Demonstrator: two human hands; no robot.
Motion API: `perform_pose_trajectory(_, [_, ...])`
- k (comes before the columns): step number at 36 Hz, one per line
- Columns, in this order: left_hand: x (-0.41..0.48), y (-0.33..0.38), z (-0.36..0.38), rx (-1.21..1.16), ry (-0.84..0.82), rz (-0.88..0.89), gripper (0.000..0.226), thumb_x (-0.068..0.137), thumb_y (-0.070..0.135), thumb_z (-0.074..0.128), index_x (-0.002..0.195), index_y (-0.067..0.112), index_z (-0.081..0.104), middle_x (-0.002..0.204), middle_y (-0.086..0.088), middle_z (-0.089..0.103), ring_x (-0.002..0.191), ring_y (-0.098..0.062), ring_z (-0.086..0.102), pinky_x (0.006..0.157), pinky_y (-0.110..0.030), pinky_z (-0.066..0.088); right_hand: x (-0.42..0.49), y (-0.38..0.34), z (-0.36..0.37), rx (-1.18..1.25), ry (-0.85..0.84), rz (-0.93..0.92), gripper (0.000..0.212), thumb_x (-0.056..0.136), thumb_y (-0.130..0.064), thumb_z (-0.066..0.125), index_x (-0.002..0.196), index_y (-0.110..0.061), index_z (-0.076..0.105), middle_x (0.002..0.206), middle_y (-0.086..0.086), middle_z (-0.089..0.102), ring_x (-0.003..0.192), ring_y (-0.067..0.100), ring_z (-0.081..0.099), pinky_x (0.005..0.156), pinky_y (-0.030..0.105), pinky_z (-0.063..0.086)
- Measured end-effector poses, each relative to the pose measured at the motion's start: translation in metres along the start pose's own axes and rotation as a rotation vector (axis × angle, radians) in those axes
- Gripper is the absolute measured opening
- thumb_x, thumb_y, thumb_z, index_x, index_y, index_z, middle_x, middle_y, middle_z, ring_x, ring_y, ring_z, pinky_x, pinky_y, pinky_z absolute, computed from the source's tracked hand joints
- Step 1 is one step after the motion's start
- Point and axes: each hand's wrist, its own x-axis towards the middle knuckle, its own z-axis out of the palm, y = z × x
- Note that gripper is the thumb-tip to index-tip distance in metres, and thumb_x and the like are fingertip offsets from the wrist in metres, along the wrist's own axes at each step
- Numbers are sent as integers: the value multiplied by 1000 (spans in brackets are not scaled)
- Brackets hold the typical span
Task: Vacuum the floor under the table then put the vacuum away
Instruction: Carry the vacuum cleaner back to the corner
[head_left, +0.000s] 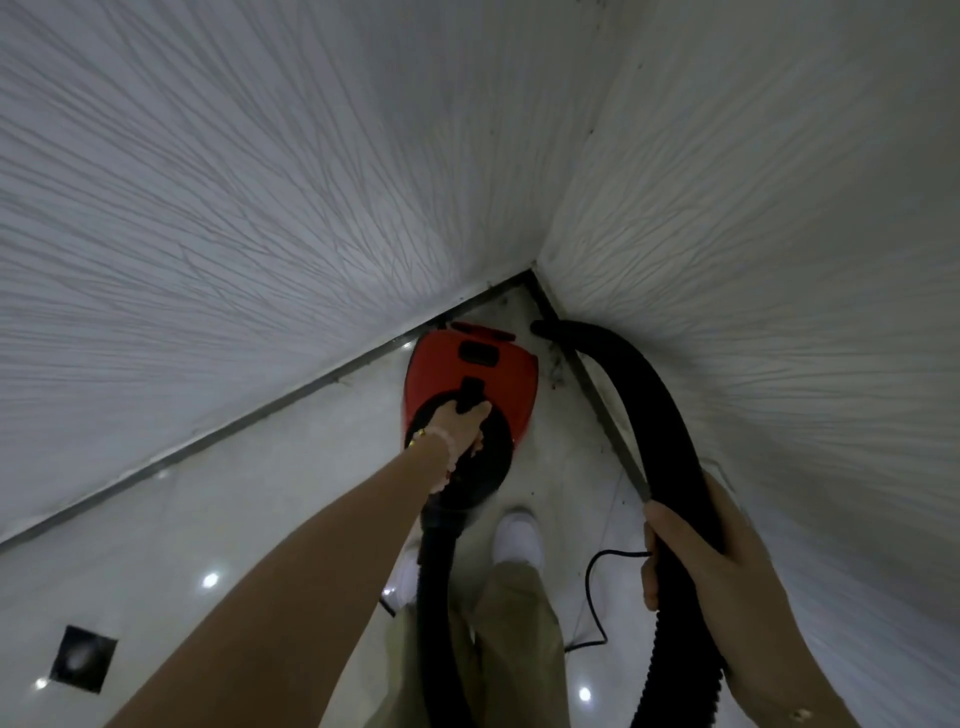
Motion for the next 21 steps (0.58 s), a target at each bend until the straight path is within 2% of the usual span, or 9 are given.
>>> perform_pose_trajectory(3, [0,-2,2,-73,18,5,33,95,36,51,72,12,51,61,-5,52,55,-19,48,72,-34,45,0,-7,-2,-54,-13,-46,35,89,-11,58,123,-19,55,61,7,57,42,22,51,39,25,45])
perform_pose_trajectory(8, [0,-10,6,-274,63,-19,35,93,35,55,67,12,54,59,-5,53,54,-20,49,70,-34,44,1,-16,-4,-91,-49,-67,37,89,-9,58,123,-24,56,64,10,56,42,23,50,41,30,46])
perform_pose_trajectory(12, [-2,-17,4,-541,99,-83,25,95,31,54,77,13,54,62,-3,51,54,-16,48,54,-27,44,3,-23,-3,-182,-87,-106,44,88,-11,60,127,-31,53,62,7,57,44,23,51,43,30,47])
perform_pose_trajectory(17, [-3,-32,-5,-804,208,-135,29,95,30,54,72,12,52,62,-4,49,52,-17,47,52,-27,43,9,-34,5,-318,-143,-182,49,89,-8,59,132,-30,49,60,-7,61,41,18,53,41,23,48])
perform_pose_trajectory(21, [5,-44,-24,-1017,328,-172,31,94,30,55,68,14,50,48,0,49,37,-13,49,41,-18,44,14,-41,12,-388,-176,-209,50,88,-10,60,131,-33,49,61,-11,63,42,16,54,42,21,48])
